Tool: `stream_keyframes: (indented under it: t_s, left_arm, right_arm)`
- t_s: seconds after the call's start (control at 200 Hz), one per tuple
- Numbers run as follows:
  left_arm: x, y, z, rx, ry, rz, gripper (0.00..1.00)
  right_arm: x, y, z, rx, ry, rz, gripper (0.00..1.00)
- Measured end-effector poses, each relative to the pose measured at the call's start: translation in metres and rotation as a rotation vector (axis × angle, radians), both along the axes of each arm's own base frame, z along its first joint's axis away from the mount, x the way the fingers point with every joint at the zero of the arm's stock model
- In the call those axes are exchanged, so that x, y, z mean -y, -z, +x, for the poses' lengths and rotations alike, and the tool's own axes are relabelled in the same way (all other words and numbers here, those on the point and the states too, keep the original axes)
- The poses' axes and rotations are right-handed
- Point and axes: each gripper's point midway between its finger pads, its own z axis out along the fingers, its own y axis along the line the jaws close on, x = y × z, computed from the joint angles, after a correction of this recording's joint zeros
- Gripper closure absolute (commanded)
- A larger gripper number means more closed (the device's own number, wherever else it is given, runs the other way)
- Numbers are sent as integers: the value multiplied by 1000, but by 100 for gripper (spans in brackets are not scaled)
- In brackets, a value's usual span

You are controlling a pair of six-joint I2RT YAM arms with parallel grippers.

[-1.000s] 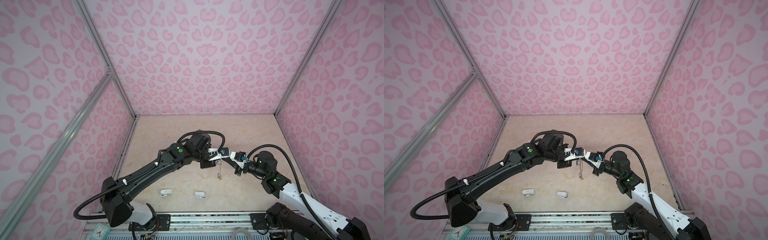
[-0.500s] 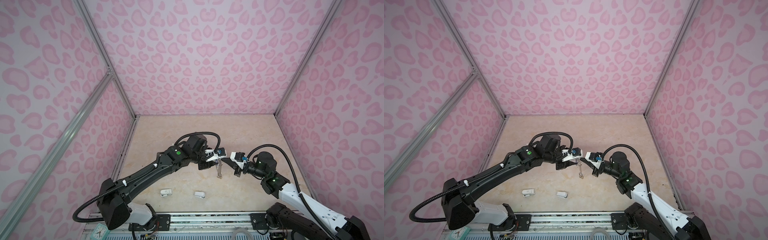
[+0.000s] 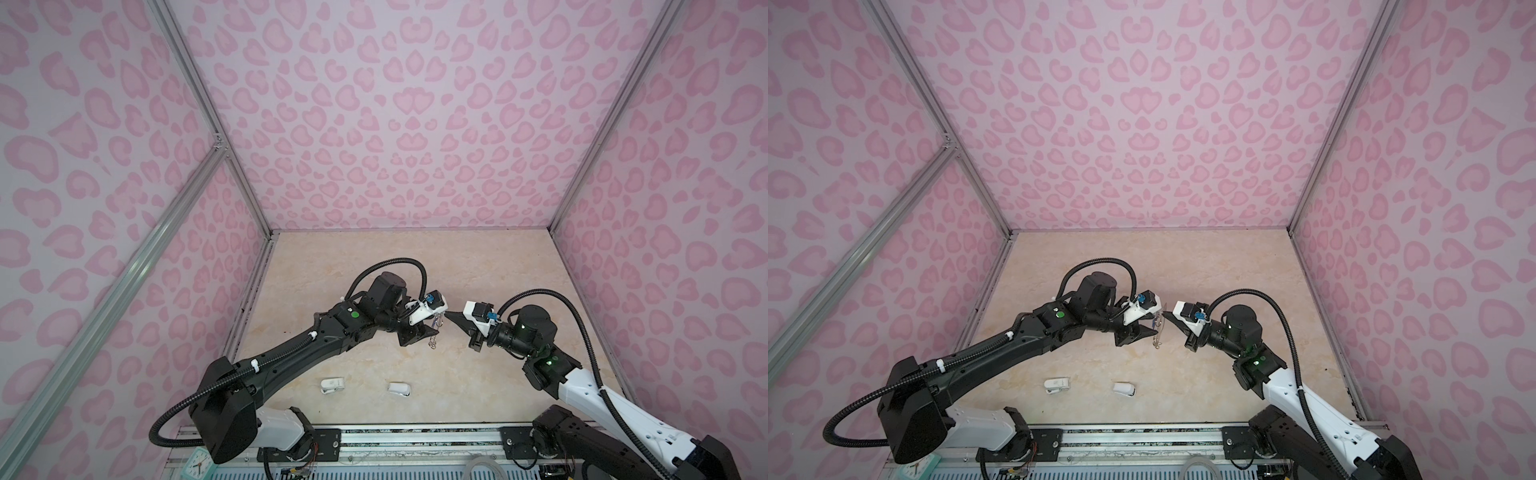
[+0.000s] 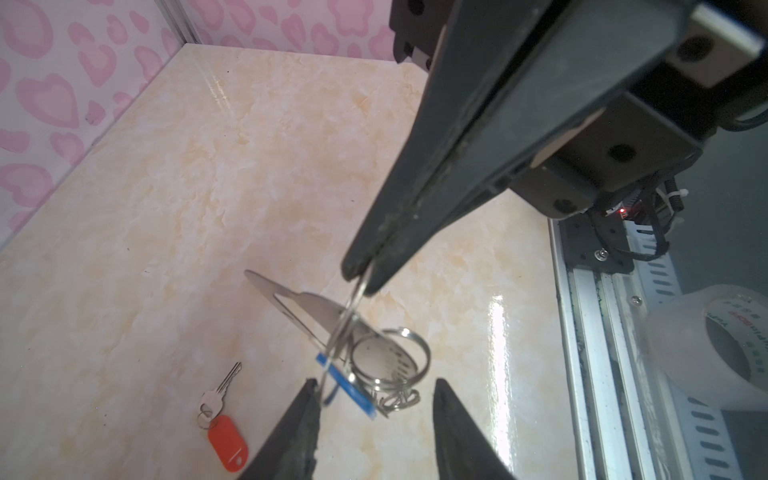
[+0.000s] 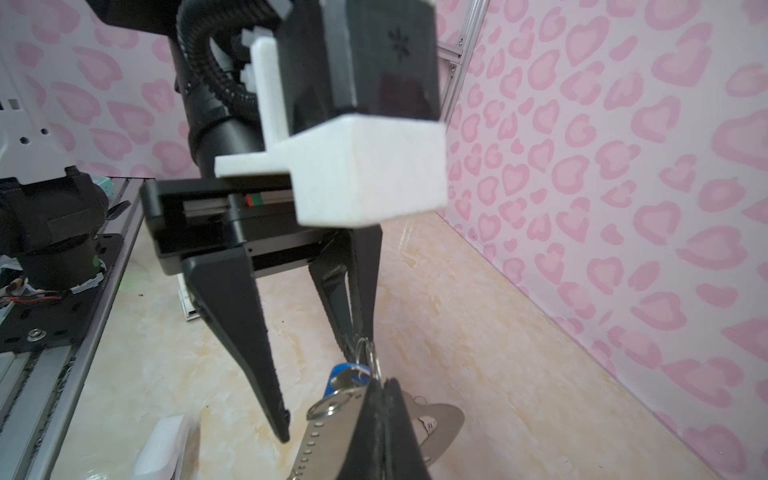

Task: Put the keys on the keyring

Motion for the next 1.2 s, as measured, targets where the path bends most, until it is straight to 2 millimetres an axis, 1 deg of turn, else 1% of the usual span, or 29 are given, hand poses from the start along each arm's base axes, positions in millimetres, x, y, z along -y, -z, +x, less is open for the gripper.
stream_keyframes:
  t_s: [0.105,0.175,0.535,0.65,0.755,0.915,1.11,1.2]
  left_arm:
    - [1,0,2,-4,-13,-10,61]
    - [4,0,5,6,-27,-11,62]
    - [4,9,17,93,-98,54,61]
    - [-1,11,18,133,-111,76,57]
    - [-6,7,16,167,-110,77,55]
    - [-14,5,13,205,-106,84,54]
    - [-16,11,11,213,-99,103,53]
    - [-14,11,9,215,-95,100,53]
  right_arm:
    - [1,-2,1,5,5,4,100]
    - [1,-1,0,3,8,4,100]
    - [4,0,1,-4,17,10,100]
    - [5,0,2,-3,28,10,100]
    - [6,0,4,-2,37,9,100]
    - [8,1,5,-4,42,7,100]
    - [10,0,8,0,53,6,100]
    - [10,-1,8,1,53,7,100]
